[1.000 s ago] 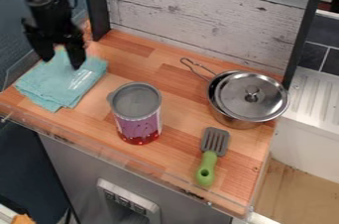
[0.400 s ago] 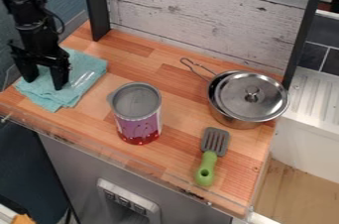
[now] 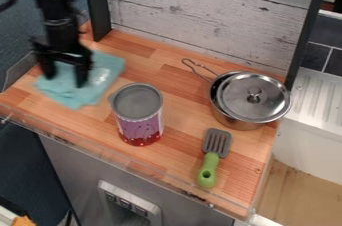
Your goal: Move the light blue cloth to the upper side of the table
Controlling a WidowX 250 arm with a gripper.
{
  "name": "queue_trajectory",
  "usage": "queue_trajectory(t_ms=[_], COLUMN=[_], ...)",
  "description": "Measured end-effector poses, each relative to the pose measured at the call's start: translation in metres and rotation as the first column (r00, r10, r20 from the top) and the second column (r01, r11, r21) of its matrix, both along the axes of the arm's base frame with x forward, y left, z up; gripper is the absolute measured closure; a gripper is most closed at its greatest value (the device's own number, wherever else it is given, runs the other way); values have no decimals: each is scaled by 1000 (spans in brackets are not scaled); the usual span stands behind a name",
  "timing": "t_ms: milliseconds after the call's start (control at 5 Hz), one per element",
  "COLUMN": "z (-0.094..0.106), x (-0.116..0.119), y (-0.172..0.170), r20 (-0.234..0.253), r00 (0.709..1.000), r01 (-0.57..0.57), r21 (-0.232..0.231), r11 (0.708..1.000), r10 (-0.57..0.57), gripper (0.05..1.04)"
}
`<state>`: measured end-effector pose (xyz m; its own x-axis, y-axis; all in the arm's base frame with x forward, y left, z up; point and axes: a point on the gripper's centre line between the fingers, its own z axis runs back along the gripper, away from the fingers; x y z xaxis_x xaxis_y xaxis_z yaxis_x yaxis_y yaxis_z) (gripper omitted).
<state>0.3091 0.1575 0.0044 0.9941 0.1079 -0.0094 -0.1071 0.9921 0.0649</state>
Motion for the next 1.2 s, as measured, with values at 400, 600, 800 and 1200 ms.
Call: queue_trajectory(t_ms=[400,600,800,1200], z=[2,1,2,35], x=[36,56,63,59], y=[-43,-46,-44,-46], r20=[-6,-5,2,53], r00=[1000,997,994,991], r01=[-13,-77,-106,-125], r21=[-35,-13,-9,19], r11=[999,997,994,992], r10=[13,77,106,124], gripper=[84,84,84,85])
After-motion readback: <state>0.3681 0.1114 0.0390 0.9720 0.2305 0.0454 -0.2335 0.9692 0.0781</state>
